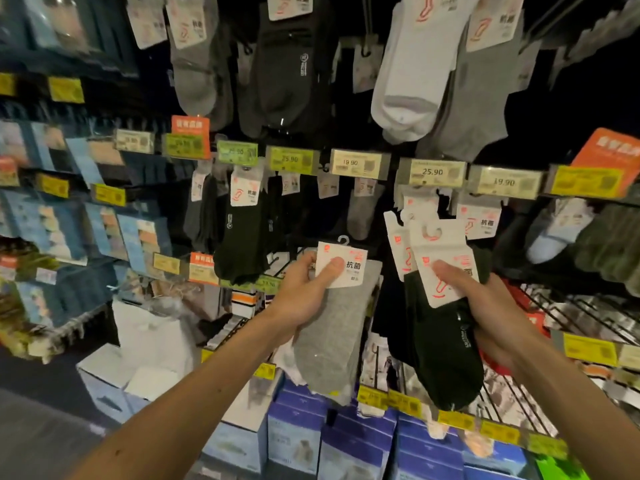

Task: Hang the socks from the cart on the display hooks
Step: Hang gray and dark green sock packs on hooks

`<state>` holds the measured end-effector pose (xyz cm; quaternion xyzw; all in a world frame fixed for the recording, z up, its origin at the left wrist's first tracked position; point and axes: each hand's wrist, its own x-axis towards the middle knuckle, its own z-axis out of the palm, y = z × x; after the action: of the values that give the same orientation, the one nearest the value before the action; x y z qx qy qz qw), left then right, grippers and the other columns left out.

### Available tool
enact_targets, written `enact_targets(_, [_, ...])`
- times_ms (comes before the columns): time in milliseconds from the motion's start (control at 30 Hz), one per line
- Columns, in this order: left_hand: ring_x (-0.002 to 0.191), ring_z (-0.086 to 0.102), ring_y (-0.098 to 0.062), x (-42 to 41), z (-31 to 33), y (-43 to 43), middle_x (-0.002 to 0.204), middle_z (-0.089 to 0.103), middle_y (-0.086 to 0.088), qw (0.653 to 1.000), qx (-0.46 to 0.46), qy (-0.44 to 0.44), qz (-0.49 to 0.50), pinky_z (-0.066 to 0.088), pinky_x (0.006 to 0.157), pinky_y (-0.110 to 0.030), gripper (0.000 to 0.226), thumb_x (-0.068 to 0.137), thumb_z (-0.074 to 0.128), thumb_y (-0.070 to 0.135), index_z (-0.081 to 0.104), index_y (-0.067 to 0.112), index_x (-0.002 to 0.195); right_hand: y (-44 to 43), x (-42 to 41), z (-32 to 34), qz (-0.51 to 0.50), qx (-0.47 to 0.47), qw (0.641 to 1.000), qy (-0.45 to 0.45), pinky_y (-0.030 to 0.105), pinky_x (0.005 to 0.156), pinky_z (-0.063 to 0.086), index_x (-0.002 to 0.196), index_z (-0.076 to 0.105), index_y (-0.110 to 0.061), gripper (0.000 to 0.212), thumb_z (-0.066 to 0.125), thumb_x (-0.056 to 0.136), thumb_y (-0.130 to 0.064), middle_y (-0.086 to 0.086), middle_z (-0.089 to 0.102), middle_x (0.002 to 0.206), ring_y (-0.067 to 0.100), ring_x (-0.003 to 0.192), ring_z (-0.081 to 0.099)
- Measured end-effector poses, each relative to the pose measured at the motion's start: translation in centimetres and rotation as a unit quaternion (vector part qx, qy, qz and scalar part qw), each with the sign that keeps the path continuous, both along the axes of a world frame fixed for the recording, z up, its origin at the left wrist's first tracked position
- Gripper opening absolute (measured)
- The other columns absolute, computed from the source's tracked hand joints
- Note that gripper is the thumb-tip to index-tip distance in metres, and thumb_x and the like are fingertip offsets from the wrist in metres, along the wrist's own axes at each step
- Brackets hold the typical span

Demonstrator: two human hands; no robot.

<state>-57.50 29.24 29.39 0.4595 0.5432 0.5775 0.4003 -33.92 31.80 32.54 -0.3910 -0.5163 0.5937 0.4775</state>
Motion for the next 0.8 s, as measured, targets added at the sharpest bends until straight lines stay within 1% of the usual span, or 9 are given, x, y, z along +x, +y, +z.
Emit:
enact_targets(33, [0.091,0.070,-0.006,-0.3,0.0,0.9,0.104,0.074,0.005,1.000,0.002,0.017,0.003,0.057,0.080,-0.025,0.017,0.097,0.061,0.033,0.060,0.022,0.110,0.5,-0.1,0.1,-0.004,0.002,1.000,0.001,0.029,0.066,0.058,0.109,0.070,-0.018,0.020,0.065,0.090,-0.019,0.004,0.078,0.098,0.016,0.085,0.076])
enact_targets(167, [0.088,0.067,-0.002,-1.2,0.2,4.2,0.106,0.070,0.002,0.997,0.021,0.065,0.018,0.054,0.071,-0.017,0.024,0.094,0.066,0.028,0.059,0.015,0.112,2.2,-0.7,0.4,-0.029,0.020,0.999,-0.004,0.034,0.078,0.054,0.111,0.071,-0.017,0.025,0.068,0.087,-0.020,0.005,0.077,0.103,0.017,0.091,0.075])
enact_targets(233, [0.085,0.066,-0.001,-1.5,0.6,5.7,0.104,0.067,0.002,0.995,0.047,0.086,0.022,0.053,0.066,-0.013,0.033,0.094,0.068,0.021,0.052,0.018,0.123,2.6,-1.1,0.7,-0.036,0.037,0.999,-0.010,0.032,0.076,0.054,0.110,0.071,-0.017,0.030,0.070,0.081,-0.024,0.004,0.078,0.103,0.017,0.091,0.075])
enact_targets(300, [0.087,0.069,-0.007,-1.9,0.9,7.6,0.105,0.068,-0.001,0.992,0.070,0.104,0.013,0.058,0.071,-0.020,0.050,0.094,0.067,0.017,0.041,0.029,0.136,3.0,-1.4,1.0,-0.050,0.049,0.997,-0.009,0.026,0.070,0.056,0.108,0.071,-0.019,0.035,0.070,0.075,-0.027,0.002,0.078,0.099,0.015,0.089,0.075])
enact_targets(400, [0.086,0.072,-0.012,-2.1,1.6,10.0,0.097,0.072,0.001,0.983,0.101,0.153,0.009,0.060,0.082,-0.039,0.053,0.095,0.063,0.020,0.039,0.039,0.138,3.4,-1.5,1.3,-0.068,0.056,0.996,-0.005,0.022,0.063,0.057,0.107,0.071,-0.020,0.036,0.070,0.072,-0.029,0.000,0.079,0.095,0.012,0.084,0.075])
enact_targets(500, [0.085,0.072,-0.011,-2.0,2.1,11.6,0.091,0.072,0.004,0.980,0.122,0.159,-0.012,0.060,0.080,-0.038,0.050,0.099,0.057,0.023,0.038,0.039,0.142,3.5,-1.6,1.4,-0.086,0.055,0.995,0.001,0.020,0.061,0.057,0.108,0.071,-0.018,0.037,0.070,0.073,-0.029,0.001,0.078,0.096,0.013,0.086,0.075])
enact_targets(600, [0.096,0.069,-0.017,-2.2,2.7,12.7,0.098,0.071,0.008,0.976,0.137,0.168,-0.030,0.055,0.088,-0.040,0.053,0.100,0.052,0.029,0.031,0.046,0.145,3.5,-2.0,1.1,-0.103,0.059,0.993,0.008,0.023,0.066,0.058,0.111,0.071,-0.017,0.037,0.070,0.075,-0.028,0.002,0.078,0.100,0.015,0.091,0.075])
enact_targets(700, [0.093,0.068,-0.009,-2.3,3.1,13.0,0.098,0.069,0.013,0.973,0.156,0.164,-0.040,0.053,0.079,-0.024,0.056,0.102,0.049,0.025,0.026,0.045,0.150,3.3,-2.4,0.4,-0.118,0.049,0.992,0.002,0.031,0.078,0.054,0.111,0.071,-0.018,0.037,0.070,0.075,-0.029,0.002,0.078,0.103,0.016,0.094,0.074])
enact_targets(800, [0.081,0.069,-0.005,-2.4,3.7,12.5,0.090,0.071,0.008,0.964,0.201,0.169,-0.047,0.051,0.066,-0.014,0.058,0.103,0.049,0.020,0.026,0.040,0.152,2.9,-2.7,-0.3,-0.117,0.041,0.992,0.003,0.034,0.080,0.053,0.116,0.069,-0.018,0.036,0.069,0.081,-0.026,0.003,0.077,0.107,0.018,0.097,0.074])
